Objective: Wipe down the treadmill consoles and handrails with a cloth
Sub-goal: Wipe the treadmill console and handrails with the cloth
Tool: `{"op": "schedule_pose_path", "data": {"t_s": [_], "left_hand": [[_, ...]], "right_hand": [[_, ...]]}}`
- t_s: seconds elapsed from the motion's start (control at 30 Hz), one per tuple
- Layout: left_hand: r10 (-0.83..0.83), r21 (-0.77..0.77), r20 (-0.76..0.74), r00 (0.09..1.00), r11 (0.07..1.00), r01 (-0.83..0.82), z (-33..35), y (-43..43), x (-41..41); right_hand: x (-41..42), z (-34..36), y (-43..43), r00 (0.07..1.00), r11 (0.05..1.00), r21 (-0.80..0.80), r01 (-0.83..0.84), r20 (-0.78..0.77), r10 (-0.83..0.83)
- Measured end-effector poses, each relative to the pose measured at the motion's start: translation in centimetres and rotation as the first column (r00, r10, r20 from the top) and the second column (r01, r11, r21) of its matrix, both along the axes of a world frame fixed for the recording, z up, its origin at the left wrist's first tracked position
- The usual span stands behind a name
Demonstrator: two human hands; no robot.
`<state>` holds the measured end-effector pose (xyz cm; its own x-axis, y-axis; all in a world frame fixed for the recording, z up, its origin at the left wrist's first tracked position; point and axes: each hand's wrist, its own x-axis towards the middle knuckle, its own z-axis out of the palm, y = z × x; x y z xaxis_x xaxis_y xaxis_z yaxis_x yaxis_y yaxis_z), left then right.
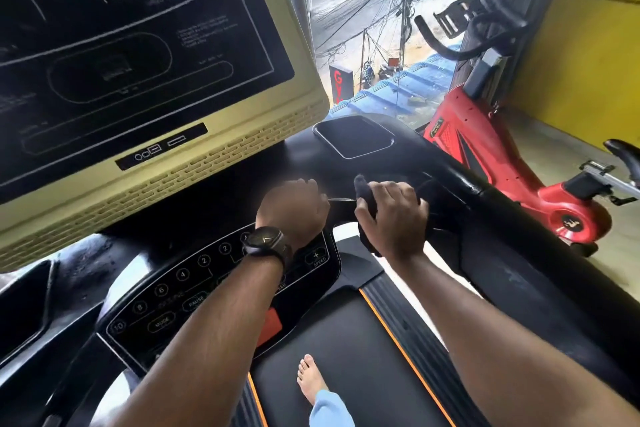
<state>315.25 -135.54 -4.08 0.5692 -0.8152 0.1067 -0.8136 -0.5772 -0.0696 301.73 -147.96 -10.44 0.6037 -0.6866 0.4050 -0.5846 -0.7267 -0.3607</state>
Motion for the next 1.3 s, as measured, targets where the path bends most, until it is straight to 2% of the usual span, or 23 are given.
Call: {"op": "schedule_pose_path", "data": {"t_s": [0.03,0.13,0.17,0.23,0.3,0.37,0.43,0.47,0.6,0.73,0.77,0.83,0.9,0.97,1.07,1.13,1.17,1.23,1.3], "left_hand": [[0.001,-0.002,0.003,1.000,1.000,-0.001,0.0,0.0,0.0],[-0.001,0.001,-0.007,1.000,1.000,0.001,0.2,-0.1,0.0],[-0.001,0.002,-0.005,1.000,1.000,0.001,0.1,0.0,0.0],[0.002,0.004,0.001,1.000,1.000,-0.002,0.1,0.0,0.0],[0.001,0.004,0.002,1.000,1.000,-0.001,0.1,-0.1,0.0],[0.001,0.002,0.006,1.000,1.000,-0.001,0.1,0.0,-0.1],[0.000,0.007,-0.003,1.000,1.000,0.000,0.3,-0.1,-0.2],[0.002,0.011,-0.008,1.000,1.000,-0.002,0.4,0.0,-0.2],[-0.001,0.010,0.017,1.000,1.000,0.001,0.3,0.1,-0.2],[0.003,0.030,-0.001,1.000,1.000,-0.003,0.3,0.0,0.0],[0.013,0.036,-0.008,1.000,0.999,-0.013,0.5,0.0,0.0],[0.016,0.039,-0.014,1.000,0.999,-0.015,0.6,-0.3,0.2],[0.013,0.014,-0.070,0.997,1.000,-0.012,0.7,-0.7,0.5],[0.040,-0.002,-0.164,0.986,0.999,-0.040,1.1,-1.3,1.0],[0.072,0.060,-0.279,0.958,0.997,-0.058,1.6,-2.3,1.3],[0.070,0.116,-0.316,0.946,0.993,-0.034,1.7,-3.0,1.4],[0.068,0.130,-0.316,0.946,0.991,-0.028,1.6,-3.3,1.4],[0.075,0.142,-0.297,0.952,0.989,-0.034,1.4,-3.5,1.5],[0.081,0.168,-0.279,0.957,0.985,-0.034,1.5,-3.7,1.6]], "right_hand": [[0.2,0.6,-1.2,0.999,0.999,0.026,-0.038,-0.014,0.038],[1.3,2.4,-4.3,0.989,0.957,0.283,-0.061,-0.113,0.097],[1.2,2.0,-4.1,0.993,0.960,0.278,-0.037,-0.099,0.067],[0.3,0.7,-2.2,0.998,0.990,0.136,0.044,-0.051,-0.038],[-0.7,-0.3,-0.9,0.998,0.997,0.043,0.064,-0.005,-0.064],[-0.5,0.6,-2.5,0.998,0.996,0.093,0.015,-0.058,-0.009],[0.3,2.0,-4.5,0.989,0.961,0.277,0.000,-0.143,0.041],[0.3,2.1,-4.9,0.986,0.948,0.317,-0.009,-0.156,0.061],[-2.0,0.5,-3.3,0.985,0.992,0.078,-0.099,-0.136,0.109],[-4.1,1.1,-5.8,0.933,0.936,0.079,-0.342,-0.089,0.349],[-4.2,1.7,-6.4,0.923,0.928,0.035,-0.372,-0.095,0.373],[-4.4,2.9,-7.3,0.898,0.899,-0.129,-0.419,-0.205,0.389],[-3.9,4.3,-8.2,0.836,0.796,-0.315,-0.516,-0.389,0.388],[-2.5,5.4,-9.7,0.735,0.626,-0.430,-0.650,-0.564,0.376],[0.9,5.9,-11.6,0.555,0.336,-0.449,-0.828,-0.744,0.373],[3.0,5.3,-12.1,0.434,0.194,-0.389,-0.900,-0.833,0.342],[3.8,4.7,-12.3,0.370,0.150,-0.340,-0.928,-0.886,0.280],[4.4,3.6,-12.7,0.304,0.093,-0.294,-0.951,-0.945,0.121],[4.7,2.9,-13.3,0.320,0.098,-0.312,-0.945,-0.943,0.084]]}}
